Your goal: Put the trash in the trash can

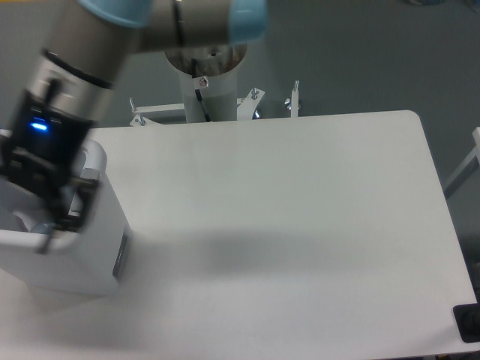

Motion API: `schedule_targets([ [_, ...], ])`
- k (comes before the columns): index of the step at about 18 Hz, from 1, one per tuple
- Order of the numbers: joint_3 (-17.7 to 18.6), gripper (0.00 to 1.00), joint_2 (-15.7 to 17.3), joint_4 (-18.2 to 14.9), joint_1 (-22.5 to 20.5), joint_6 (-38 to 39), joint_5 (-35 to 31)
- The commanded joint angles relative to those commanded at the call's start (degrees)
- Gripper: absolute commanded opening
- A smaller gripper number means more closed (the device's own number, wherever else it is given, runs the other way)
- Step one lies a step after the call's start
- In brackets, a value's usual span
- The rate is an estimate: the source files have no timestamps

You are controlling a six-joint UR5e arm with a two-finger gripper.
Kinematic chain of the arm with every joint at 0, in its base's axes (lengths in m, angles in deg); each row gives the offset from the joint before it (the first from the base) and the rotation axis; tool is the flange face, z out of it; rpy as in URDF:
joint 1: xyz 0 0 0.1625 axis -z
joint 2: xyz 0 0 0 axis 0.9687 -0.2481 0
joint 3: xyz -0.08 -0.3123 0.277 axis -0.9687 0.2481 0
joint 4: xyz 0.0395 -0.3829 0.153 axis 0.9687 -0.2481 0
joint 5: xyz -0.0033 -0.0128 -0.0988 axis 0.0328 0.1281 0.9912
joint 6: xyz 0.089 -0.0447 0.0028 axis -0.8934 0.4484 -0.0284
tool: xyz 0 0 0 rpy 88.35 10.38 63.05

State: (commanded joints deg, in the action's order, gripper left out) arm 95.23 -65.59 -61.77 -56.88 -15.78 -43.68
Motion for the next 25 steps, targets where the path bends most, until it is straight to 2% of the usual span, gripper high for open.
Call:
schedule_targets([
  [2, 0.7, 1.00, -0.5, 0.1, -4.1, -1.4, -0.1],
  [5, 3.6, 1.00, -1.4, -0.2, -9.9, -8.5, -0.3],
  [9, 7.4, 1.00, -2.9, -1.2, -14.5, -12.6, -4.3],
  [13, 9.2, 1.00, -4.2, -1.6, -15.2, -19.9, -14.5],
  [18, 9.2, 1.00, -6.0, -2.1, -15.0, -25.9, -24.4],
  [20, 8.9, 1.00, -6.3, -3.2, -14.8, -27.4, -28.0],
  [22, 8.7, 1.00, -6.3, -5.1, -14.7, -32.9, -28.5],
  [25, 8.7, 1.00, -6.0, -10.4, -14.6, -41.9, -30.5],
])
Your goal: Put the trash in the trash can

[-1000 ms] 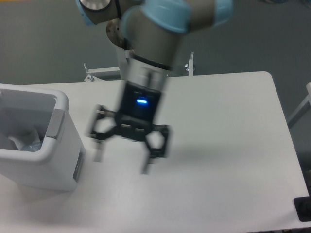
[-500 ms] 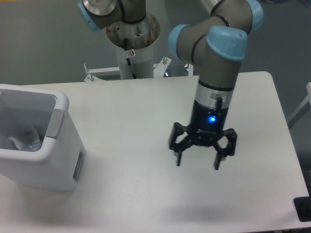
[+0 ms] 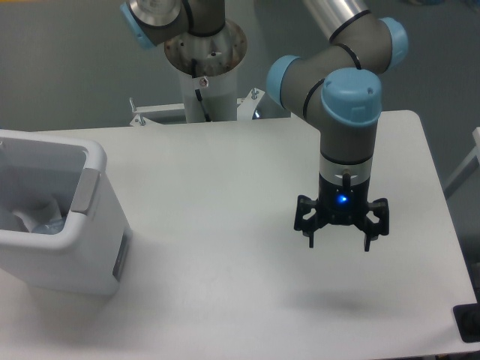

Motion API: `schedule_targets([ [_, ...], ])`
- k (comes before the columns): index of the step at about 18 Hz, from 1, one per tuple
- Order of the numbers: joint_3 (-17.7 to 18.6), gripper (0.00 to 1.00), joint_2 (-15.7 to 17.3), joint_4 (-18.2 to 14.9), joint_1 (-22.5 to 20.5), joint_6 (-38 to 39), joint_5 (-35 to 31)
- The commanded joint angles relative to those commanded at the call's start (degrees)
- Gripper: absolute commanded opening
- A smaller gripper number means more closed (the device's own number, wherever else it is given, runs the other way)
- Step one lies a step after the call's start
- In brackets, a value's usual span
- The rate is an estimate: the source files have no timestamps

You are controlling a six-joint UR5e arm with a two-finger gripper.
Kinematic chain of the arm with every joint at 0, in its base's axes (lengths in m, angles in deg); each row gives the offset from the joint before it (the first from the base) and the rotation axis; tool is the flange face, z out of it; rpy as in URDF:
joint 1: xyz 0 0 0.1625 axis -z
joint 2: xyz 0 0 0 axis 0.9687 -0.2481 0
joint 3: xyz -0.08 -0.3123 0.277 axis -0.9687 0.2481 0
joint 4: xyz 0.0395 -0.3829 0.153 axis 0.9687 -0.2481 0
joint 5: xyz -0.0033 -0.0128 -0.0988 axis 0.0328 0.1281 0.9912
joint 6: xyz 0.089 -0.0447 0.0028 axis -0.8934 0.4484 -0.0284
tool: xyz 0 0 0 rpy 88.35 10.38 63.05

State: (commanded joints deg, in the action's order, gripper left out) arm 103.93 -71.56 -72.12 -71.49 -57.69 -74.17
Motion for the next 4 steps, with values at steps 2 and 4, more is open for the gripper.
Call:
schedule_targets([
  [2, 0.0, 1.00, 0.2, -2.1, 0.1, -3.4, -2.0],
  [4, 0.0, 1.00, 0.0, -2.6, 0.4, -4.3, -3.6],
])
